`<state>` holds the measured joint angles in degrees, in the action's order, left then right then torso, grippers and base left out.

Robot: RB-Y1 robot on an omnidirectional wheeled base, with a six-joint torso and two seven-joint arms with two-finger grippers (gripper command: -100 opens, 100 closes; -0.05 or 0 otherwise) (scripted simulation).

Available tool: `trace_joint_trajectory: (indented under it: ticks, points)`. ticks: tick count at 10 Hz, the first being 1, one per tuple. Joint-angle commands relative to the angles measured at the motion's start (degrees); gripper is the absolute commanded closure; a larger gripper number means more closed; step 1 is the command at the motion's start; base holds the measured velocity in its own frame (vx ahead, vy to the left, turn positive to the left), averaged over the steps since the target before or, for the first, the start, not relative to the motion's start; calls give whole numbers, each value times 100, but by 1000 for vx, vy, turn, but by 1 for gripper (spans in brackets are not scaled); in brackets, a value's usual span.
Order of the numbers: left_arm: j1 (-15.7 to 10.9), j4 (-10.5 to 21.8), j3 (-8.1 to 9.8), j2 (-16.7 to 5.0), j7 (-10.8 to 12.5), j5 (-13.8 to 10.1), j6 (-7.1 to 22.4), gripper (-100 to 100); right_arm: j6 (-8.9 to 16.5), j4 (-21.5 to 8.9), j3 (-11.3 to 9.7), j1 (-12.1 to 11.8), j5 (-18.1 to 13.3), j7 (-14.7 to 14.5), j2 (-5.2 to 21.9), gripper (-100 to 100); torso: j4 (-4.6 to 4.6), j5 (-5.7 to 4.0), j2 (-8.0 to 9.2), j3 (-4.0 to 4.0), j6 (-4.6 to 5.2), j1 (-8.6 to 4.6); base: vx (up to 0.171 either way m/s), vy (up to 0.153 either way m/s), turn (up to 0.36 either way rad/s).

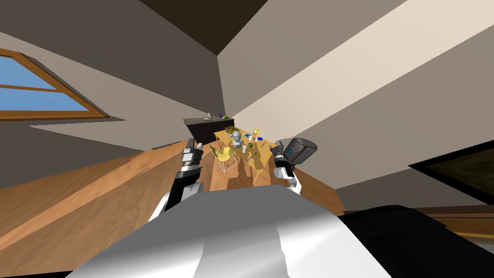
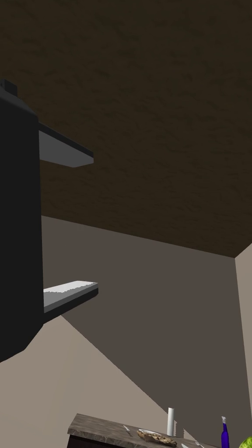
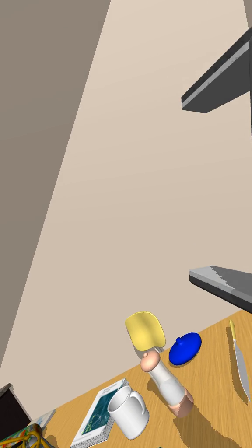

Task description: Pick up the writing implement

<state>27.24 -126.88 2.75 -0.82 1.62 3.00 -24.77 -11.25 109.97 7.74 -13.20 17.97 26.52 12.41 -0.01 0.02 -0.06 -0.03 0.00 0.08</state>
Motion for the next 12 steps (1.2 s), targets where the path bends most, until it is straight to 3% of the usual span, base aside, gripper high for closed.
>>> trace_joint_trajectory:
  ticks: [1, 4, 5, 6, 7, 8, 9, 11, 12]
  points:
    - [0, 0, 0, 0, 0, 0, 0, 0, 126, -257, 30, 130, 115, 98, 36, -100, 0, 0, 0, 0, 0, 0, 9, 27, -8]
    - [0, 0, 0, 0, 0, 0, 0, 0, 568, -814, 138, 498, 631, 500, 233, -100, -1, 1, -2, -1, 0, 4, 13, 41, -9]
    - [0, 0, 0, 0, 0, 0, 0, 0, 568, -982, 138, 498, 647, 500, 233, -100, -1, 1, -3, -2, -1, 7, 7, 37, -3]
    - [0, 0, 0, 0, 0, 0, 0, 0, 795, -1182, 188, 684, 874, 705, 329, -100, -1, 1, 0, -1, 0, 5, 14, 41, -8]
    - [0, 0, 0, 0, 0, 0, 0, 0, 795, -1360, 188, 684, 920, 705, 329, -100, 0, 1, -3, -2, 0, 6, 18, 34, -3]
    - [0, 0, 0, 0, 0, 0, 0, 0, 795, -1360, 188, 684, 920, 705, 329, -100, -1, 1, -2, -1, 1, 3, 8, 12, -4]
    - [0, 0, 0, 0, 0, 0, 0, 0, 1025, -1562, 236, 869, 1196, 912, 420, -100, 0, 0, 1, 0, 0, -3, 20, 27, -3]
    - [0, 0, 0, 0, 0, 0, 0, 0, 1025, -1745, 236, 869, 1196, 912, 420, -100, -1, 1, -3, -2, 0, 2, 13, 22, -3]
    - [0, 0, 0, 0, 0, 0, 0, 0, 1258, -1902, 283, 1053, 1469, 1121, 505, -100, 0, 0, 0, 0, 0, -3, 16, 27, -3]
